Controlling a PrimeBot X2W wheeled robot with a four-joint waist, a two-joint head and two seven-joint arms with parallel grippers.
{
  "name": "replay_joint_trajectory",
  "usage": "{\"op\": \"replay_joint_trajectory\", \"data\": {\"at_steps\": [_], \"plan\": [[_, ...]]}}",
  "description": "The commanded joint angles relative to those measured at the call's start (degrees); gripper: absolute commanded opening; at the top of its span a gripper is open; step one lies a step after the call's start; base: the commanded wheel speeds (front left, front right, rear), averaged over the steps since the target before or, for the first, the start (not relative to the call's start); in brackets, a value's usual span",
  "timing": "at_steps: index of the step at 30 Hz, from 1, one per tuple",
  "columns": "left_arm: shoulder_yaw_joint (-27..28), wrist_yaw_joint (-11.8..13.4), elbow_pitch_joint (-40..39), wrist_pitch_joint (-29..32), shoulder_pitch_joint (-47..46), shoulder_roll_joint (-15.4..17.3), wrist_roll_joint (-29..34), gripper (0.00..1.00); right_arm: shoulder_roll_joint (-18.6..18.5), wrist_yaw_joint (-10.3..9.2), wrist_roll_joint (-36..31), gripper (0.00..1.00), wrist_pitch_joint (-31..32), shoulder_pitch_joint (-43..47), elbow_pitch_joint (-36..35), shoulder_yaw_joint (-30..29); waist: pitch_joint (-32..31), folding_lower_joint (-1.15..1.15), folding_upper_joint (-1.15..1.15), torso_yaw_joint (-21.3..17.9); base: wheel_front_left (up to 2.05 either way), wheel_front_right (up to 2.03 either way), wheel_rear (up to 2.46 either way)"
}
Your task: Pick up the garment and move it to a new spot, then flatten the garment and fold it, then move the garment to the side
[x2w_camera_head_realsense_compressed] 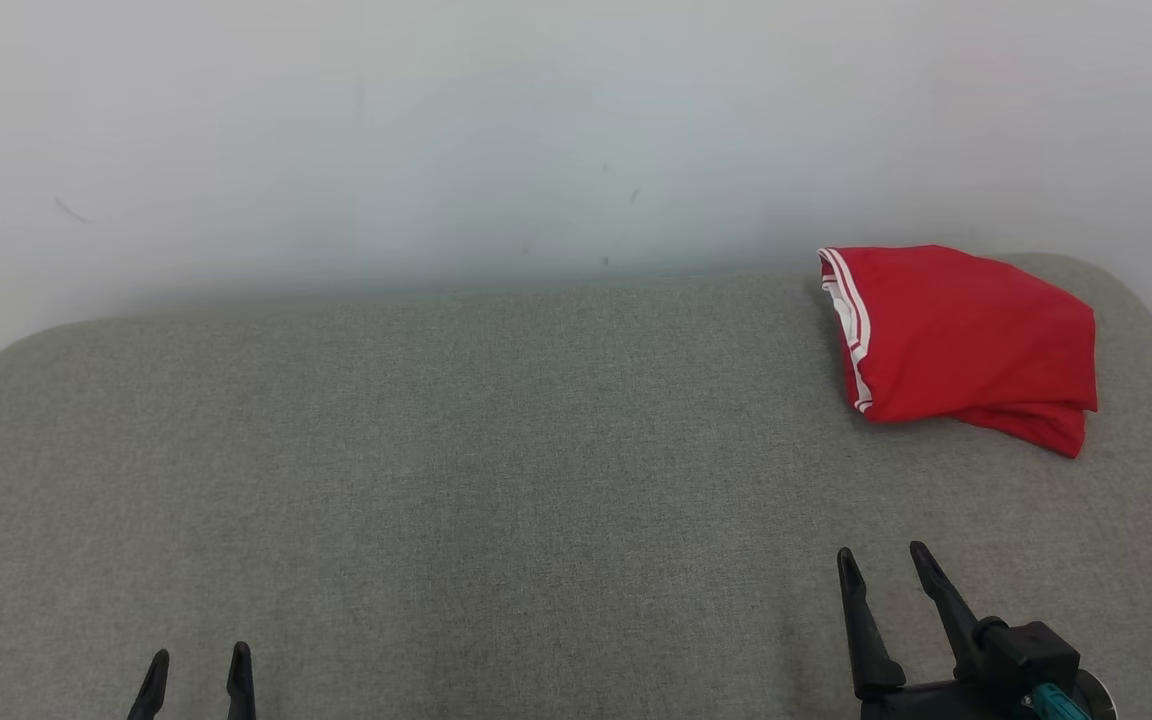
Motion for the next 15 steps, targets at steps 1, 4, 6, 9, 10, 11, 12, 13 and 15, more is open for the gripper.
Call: {"op": "replay_joint_trajectory", "data": {"at_steps": [1, 4, 6, 9, 10, 11, 12, 13, 15], "plan": [[0.16, 0.04, 0.09, -0.19, 0.56, 0.17, -0.02, 1.00, -0.11, 0.00, -0.04, 1.00, -0.11, 0.13, 0.11, 0.19, 0.07, 0.00, 0.00, 0.02, 0.00, 0.00, 0.00], [0.26, -0.04, -0.01, -0.19, 0.56, 0.20, 0.06, 1.00, 0.02, 0.00, -0.12, 1.00, -0.10, 0.19, 0.12, 0.33, 0.12, 0.00, 0.00, 0.03, 0.00, 0.00, 0.00], [0.23, -0.10, -0.07, -0.19, 0.54, 0.22, 0.19, 1.00, 0.03, 0.00, -0.06, 1.00, -0.08, 0.12, 0.13, 0.44, 0.13, 0.00, 0.00, 0.06, 0.00, 0.00, 0.00], [0.03, -0.08, 0.92, 0.09, 0.07, -0.16, -0.05, 0.00, 0.04, 0.00, 0.05, 0.00, 0.15, 0.36, 0.94, 0.32, 0.14, 0.00, 0.00, 0.07, 0.00, 0.00, 0.00], [0.06, -0.09, 1.48, 0.28, 0.03, -0.26, -0.24, 0.00, 0.04, 0.00, 0.24, 0.00, 0.29, 0.67, 1.33, 0.27, 0.14, 0.00, 0.00, 0.07, 0.00, 0.00, 0.00], [-0.06, -0.08, 2.03, 0.32, 0.29, -0.46, -0.04, 0.00, 0.03, 0.00, 0.04, 0.00, 0.27, 1.22, 2.00, 0.29, 0.14, 0.00, 0.00, 0.07, 0.00, 0.00, 0.00], [-0.09, -0.09, 2.56, 0.43, 0.30, -0.57, -0.27, 0.00, 0.04, 0.00, 0.28, 0.00, 0.37, 1.56, 2.47, 0.24, 0.15, 0.00, 0.00, 0.07, 0.00, 0.00, 0.00], [-0.09, -0.15, 2.92, 0.68, -0.05, -0.56, -1.49, 0.00, -0.01, 0.00, 1.57, 0.00, 0.79, 1.50, 2.47, -0.11, 0.17, 0.00, 0.00, 0.07, 0.00, 0.00, 0.00], [-0.52, -0.26, 3.24, 0.83, -0.43, -0.54, -4.02, 0.00, -0.23, 0.00, 4.18, 0.00, 1.73, 1.27, 2.64, -0.86, 0.21, 0.00, 0.00, 0.07, 0.00, 0.00, 0.00]]}}
